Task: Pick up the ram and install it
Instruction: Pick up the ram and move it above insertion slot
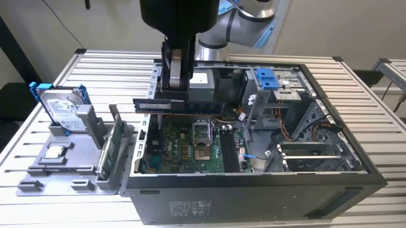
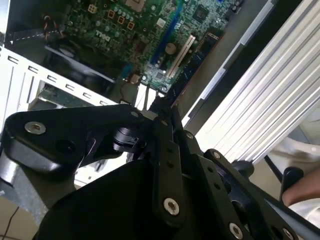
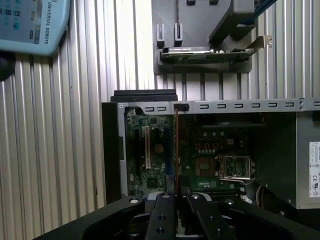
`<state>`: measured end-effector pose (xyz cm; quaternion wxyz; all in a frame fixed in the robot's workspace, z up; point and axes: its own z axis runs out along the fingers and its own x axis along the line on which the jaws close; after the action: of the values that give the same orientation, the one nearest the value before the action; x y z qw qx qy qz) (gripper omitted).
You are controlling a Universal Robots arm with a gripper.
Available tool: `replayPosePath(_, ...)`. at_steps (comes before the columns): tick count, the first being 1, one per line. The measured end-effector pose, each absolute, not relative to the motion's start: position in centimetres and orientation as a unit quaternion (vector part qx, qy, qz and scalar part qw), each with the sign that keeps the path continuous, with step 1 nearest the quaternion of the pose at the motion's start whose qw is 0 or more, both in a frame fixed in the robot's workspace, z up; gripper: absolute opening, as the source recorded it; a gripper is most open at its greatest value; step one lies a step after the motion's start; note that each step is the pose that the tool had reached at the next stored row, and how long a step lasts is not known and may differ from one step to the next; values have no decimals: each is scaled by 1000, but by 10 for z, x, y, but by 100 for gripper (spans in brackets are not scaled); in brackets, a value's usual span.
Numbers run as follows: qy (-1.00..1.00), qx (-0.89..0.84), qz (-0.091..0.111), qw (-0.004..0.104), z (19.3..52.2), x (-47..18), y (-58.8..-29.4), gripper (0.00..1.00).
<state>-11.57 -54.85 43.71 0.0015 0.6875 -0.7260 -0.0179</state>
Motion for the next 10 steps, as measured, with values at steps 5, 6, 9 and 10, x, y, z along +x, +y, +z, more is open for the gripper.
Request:
replayPosePath(5, -726, 687, -18, 1, 437, -107, -549, 14)
replayPosePath(6, -726, 687, -18, 1, 437, -105, -549, 14)
replayPosePath(9, -726, 687, -18, 1, 437, -101, -549, 14)
replayPosePath(10, -726, 687, -18, 1, 437, -99, -549, 14)
